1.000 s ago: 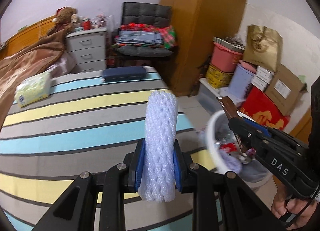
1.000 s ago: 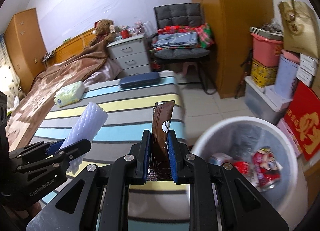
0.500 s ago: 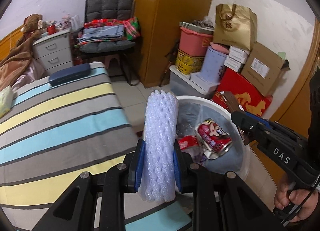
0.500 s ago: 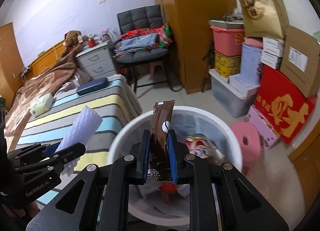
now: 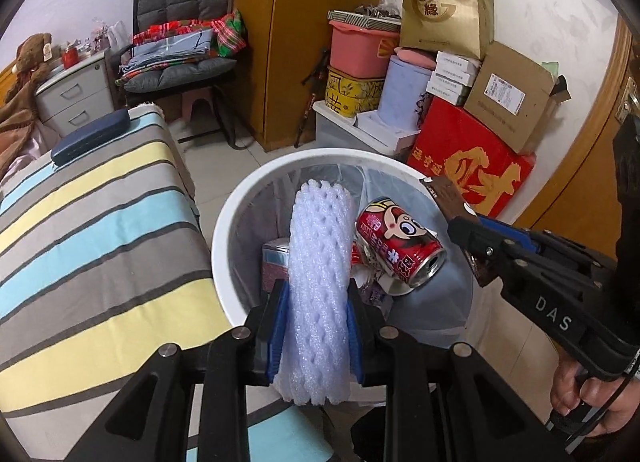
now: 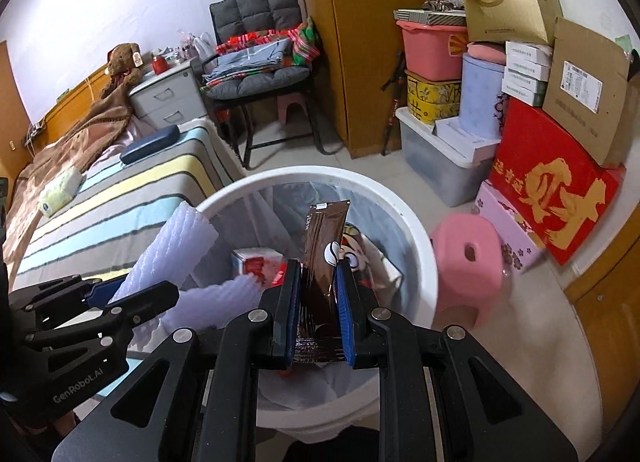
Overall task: Collect trash
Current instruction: 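Open both tools to drop the sleeve and wrapper into the bin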
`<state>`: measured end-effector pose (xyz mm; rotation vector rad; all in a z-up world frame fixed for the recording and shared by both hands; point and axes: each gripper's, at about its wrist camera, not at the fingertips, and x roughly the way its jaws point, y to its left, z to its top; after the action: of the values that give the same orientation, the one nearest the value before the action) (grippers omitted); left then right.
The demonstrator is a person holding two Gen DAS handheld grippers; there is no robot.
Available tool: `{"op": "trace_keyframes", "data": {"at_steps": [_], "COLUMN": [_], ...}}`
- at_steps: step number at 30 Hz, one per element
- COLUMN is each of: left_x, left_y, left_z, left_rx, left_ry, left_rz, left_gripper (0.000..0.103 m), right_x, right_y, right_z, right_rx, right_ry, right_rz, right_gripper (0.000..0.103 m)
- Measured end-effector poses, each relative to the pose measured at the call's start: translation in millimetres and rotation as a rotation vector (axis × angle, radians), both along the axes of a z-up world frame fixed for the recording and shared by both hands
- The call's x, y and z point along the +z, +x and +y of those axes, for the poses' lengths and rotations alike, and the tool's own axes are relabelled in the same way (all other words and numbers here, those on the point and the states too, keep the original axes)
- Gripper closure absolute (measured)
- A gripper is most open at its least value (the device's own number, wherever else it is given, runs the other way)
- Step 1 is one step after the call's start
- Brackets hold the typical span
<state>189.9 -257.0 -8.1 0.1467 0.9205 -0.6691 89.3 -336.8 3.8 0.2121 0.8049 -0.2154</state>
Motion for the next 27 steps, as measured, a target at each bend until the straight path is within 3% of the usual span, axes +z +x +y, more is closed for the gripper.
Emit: {"op": "trace_keyframes", "data": {"at_steps": [3,5,9,11,17,23,27], "left_x": [-1,-1,1,1,7,20,25], "left_y": [-1,-1,-1,-1,-8,-38,-58], "left_z": [-2,-1,1,3,16,34,52], "left_rx": [0.013,0.018,0.03,0.037,0.064,0.09,0.11], "left_ry": [0.011,0.006,-0.004,-0.001,-0.019,0.001,-0.033], "left_rz": [-0.005,-0.01,-0.01,-0.014,-0.037,-0.162,-0.177], "left_gripper": [0.065,0.048,0.047,0.047,0.047,0.047,0.047], "right_x": [-1,-1,-1,-1,3,11,15], "right_y": [0,0,-1,-3,-10,-28,-43], "right_z": [-4,-4,-5,-5,1,13,29], "right_rx": [0.007,0.001,-0.005,-0.008,-0.01,-0.007,-0.005], "right_ry": [0.003,-0.012,-0.01,-0.005,-0.011,-0.015,-0.039], "right_rz": [0.008,0.014,0.011,-0.001,-0.03,-0.1,-0.154], "right_gripper": [0.085,0.084,0.074,0.057,0.056,0.056,0.056]}}
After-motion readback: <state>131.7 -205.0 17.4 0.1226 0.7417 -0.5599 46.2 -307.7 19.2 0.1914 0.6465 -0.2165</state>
